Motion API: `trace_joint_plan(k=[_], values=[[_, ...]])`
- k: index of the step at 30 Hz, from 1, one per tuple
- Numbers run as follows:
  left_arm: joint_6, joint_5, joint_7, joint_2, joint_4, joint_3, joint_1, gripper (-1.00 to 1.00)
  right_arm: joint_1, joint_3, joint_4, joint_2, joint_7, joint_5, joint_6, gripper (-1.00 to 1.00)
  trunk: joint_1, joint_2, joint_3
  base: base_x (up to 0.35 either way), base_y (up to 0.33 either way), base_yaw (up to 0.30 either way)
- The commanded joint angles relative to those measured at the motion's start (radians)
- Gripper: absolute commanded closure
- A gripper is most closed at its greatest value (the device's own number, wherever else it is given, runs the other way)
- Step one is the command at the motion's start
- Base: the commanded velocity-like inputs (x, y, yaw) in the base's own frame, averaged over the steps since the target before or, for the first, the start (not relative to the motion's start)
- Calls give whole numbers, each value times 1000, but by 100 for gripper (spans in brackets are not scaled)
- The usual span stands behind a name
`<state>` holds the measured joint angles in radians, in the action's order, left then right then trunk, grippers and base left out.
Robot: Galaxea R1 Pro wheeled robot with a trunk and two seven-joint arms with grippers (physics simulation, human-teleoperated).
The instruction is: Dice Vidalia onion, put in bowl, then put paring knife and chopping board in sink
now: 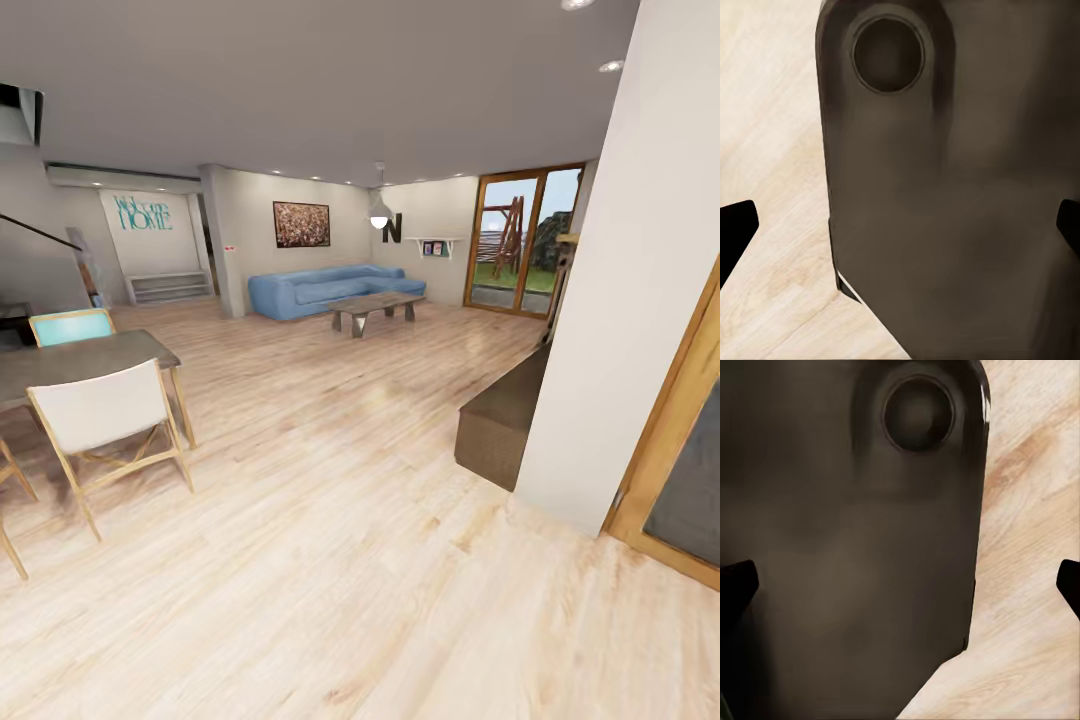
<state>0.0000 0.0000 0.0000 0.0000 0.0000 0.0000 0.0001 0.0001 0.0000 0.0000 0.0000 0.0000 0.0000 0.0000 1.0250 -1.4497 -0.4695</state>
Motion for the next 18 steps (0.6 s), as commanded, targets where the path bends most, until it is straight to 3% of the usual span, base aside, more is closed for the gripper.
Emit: trace_joint_plan(k=[1,11,18], values=[[0,0,0,0,0,0,0,-100,0,0,0,0,0,0,0,-100,0,0,0,0,0,0],[0,-2,0,6,-2,-3,1,-100,-5,7,-39,48,-2,-5,-15,-100,0,0,0,0,0,0],[0,-2,0,11,-2,-3,1,-100,-5,7,-49,53,-2,-9,-21,-100,0,0,0,0,0,0]])
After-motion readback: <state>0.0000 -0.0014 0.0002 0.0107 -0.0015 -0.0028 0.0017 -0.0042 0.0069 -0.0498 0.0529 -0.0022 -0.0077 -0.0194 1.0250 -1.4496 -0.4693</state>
